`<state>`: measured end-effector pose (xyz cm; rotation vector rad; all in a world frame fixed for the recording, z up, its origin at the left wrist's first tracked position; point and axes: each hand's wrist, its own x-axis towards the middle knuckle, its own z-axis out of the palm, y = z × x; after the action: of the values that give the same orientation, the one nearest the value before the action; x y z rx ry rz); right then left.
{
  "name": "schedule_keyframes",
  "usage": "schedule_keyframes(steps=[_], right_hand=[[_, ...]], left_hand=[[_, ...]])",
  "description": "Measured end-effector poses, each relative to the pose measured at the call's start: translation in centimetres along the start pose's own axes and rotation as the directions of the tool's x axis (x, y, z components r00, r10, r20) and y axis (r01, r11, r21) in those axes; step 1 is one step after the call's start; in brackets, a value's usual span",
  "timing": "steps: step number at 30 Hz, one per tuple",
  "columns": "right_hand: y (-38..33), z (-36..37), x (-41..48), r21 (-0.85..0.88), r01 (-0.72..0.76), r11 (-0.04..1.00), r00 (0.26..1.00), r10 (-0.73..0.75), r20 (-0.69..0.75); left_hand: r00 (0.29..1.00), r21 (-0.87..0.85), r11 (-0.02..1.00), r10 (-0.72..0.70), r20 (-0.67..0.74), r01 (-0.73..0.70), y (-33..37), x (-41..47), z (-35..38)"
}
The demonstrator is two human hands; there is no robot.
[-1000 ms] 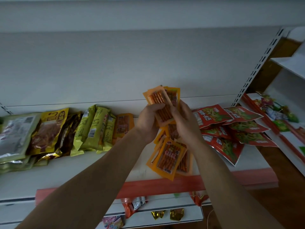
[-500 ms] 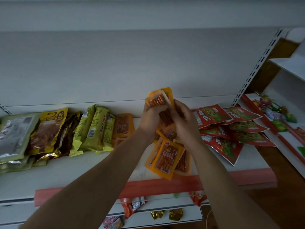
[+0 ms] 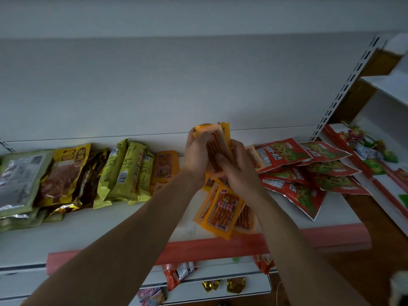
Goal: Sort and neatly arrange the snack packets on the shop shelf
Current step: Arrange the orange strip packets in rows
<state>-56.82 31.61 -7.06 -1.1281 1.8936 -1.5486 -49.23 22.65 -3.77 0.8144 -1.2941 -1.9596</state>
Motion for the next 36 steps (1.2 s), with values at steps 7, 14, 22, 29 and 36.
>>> schedule_keyframes(steps=[7, 14, 22, 29, 36], right_hand=[[-0.4, 1.6, 0.0, 0.040, 0.004, 0.999, 0.996, -0.001, -0.091], [-0.3, 2.9, 0.2, 0.187, -0.150, 0.971, 0.973, 0.179, -0.148], [0.3, 5.8, 2.3, 0.009, -0.375, 0.927, 0.924, 0.375, -0.071], [1.5, 8.7, 5.6, -0.357, -0.369, 0.858, 0.929, 0.355, -0.107], [3.1, 8.9, 5.7, -0.497, -0.341, 0.798, 0.940, 0.296, -0.169]], left_hand=[[1.000, -0.119, 0.993, 0.024, 0.008, -0.023, 0.2, -0.4, 0.0], [0.997, -0.069, 0.995, -0.071, 0.002, 0.071, 0.2, -0.2, -2.3], [0.927, 0.971, 0.082, 0.326, 0.186, -0.224, -0.4, 0.7, -12.7], [0.966, 0.964, -0.120, 0.080, 0.246, -0.236, -1.8, 0.6, -13.8], [0.965, 0.970, -0.069, 0.104, 0.239, -0.233, -2.0, 0.3, -14.1]])
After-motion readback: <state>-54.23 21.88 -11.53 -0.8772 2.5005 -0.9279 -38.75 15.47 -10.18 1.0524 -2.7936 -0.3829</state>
